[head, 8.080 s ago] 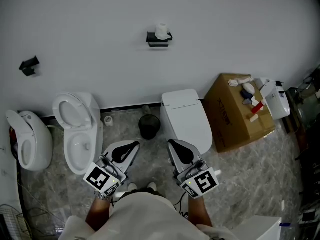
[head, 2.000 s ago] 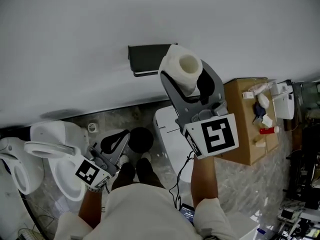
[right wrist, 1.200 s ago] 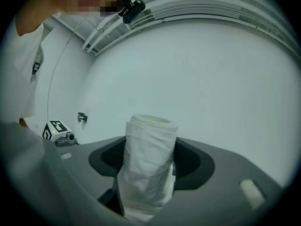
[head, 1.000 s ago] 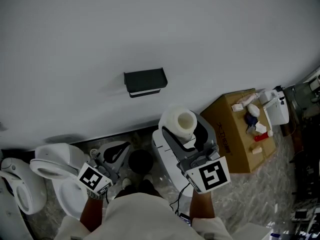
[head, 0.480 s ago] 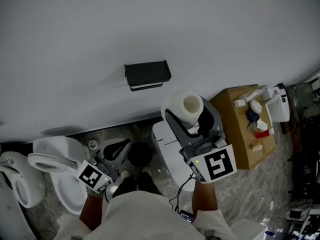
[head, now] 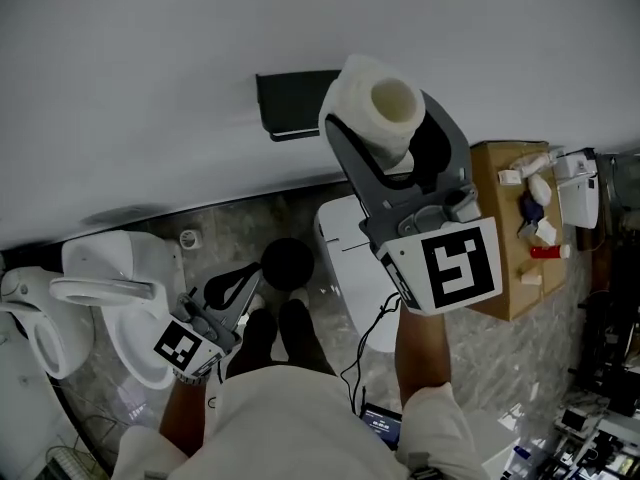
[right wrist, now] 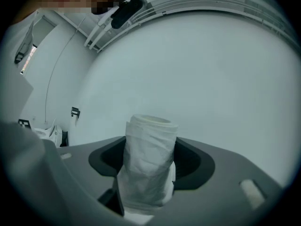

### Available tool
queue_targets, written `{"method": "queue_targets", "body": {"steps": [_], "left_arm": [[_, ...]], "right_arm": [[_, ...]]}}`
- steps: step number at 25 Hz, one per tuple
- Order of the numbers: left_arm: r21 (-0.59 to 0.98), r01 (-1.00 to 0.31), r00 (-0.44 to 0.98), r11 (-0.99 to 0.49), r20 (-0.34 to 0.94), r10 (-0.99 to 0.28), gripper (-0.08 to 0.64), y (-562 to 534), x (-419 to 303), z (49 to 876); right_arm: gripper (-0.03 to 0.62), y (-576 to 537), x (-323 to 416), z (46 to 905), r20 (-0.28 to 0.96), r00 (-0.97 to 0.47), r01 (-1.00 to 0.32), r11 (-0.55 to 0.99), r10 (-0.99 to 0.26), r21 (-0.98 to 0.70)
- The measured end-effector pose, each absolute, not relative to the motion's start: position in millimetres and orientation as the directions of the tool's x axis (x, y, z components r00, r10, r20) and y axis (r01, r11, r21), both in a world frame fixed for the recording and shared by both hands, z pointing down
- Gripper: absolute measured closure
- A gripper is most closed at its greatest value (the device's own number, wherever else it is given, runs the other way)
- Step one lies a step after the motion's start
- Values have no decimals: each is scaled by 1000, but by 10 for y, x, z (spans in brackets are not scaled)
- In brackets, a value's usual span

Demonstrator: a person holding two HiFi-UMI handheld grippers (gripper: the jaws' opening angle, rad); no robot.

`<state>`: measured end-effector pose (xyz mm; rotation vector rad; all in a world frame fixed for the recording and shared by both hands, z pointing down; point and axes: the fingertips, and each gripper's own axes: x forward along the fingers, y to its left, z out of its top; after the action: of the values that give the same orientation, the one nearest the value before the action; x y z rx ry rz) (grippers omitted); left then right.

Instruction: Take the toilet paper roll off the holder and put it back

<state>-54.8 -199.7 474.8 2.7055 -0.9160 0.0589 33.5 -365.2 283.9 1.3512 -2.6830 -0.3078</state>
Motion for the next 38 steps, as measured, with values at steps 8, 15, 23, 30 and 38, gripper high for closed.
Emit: {"method": "queue_targets", "body": {"steps": [8,15,23,30,38], "left_arm": [[261,-627,777,-734,146,-612,558,-2113,-583,4863],[262,-639,767,-723,148,-624,558,-2125,-619,4863],[253,-638,768,-727,141,-625,558,-2119,-600,4826],[242,-643,764,-727,134,-631,558,-2087,-620,4771],[209,-641,766,-738,116,-632,558,-2022,-636,4570]], "right_arm": [[288,-4358,175,3238,39,-570,-794,562,-821,233],[288,-4529,114,3617,115,-552,-794,562,-826,230],[288,-4519,117,3665,121,-556,-790,568,-822,232],[272,-4500,112,3664,127,-561,-783,574,-818,241],[222,-4256,210,3496,111,-557,-792,566,-823,227]]}}
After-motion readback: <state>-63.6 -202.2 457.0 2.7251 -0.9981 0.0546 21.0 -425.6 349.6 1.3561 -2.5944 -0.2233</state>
